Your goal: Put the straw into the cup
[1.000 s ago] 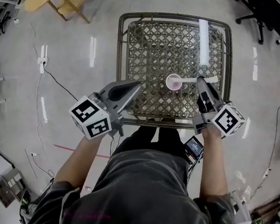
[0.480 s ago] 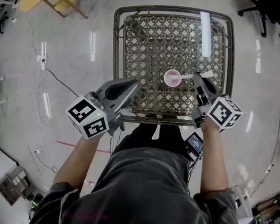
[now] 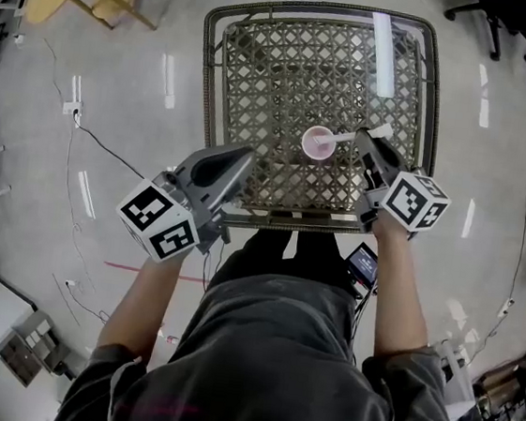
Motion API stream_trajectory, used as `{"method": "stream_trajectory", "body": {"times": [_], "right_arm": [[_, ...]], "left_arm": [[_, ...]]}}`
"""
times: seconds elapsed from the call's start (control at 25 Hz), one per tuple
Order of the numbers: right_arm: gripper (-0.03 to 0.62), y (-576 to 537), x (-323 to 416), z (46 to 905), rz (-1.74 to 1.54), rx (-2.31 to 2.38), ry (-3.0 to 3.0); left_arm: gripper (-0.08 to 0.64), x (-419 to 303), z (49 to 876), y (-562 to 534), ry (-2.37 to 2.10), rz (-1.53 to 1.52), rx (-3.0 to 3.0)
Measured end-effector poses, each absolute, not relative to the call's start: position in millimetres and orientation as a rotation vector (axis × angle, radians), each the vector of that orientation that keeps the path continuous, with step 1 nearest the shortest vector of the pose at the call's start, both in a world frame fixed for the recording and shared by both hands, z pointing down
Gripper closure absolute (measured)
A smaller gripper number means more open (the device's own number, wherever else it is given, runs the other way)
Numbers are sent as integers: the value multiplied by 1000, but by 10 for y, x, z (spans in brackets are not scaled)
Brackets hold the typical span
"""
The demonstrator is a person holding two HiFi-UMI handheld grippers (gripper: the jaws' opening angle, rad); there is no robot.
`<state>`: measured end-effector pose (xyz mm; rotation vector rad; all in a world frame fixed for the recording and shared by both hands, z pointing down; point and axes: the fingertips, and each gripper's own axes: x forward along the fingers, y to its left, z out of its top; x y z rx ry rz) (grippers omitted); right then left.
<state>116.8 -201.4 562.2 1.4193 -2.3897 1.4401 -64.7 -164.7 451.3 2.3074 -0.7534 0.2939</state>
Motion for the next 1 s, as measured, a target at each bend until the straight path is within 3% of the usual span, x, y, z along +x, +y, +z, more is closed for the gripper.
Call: {"method": "stream_trajectory", "body": {"times": [1.0], "right_arm": [[548,-1962,797,6008,1069,1279,-2329]], "left_arm": [[552,-601,4700,-1590,-738,312,2262]]}}
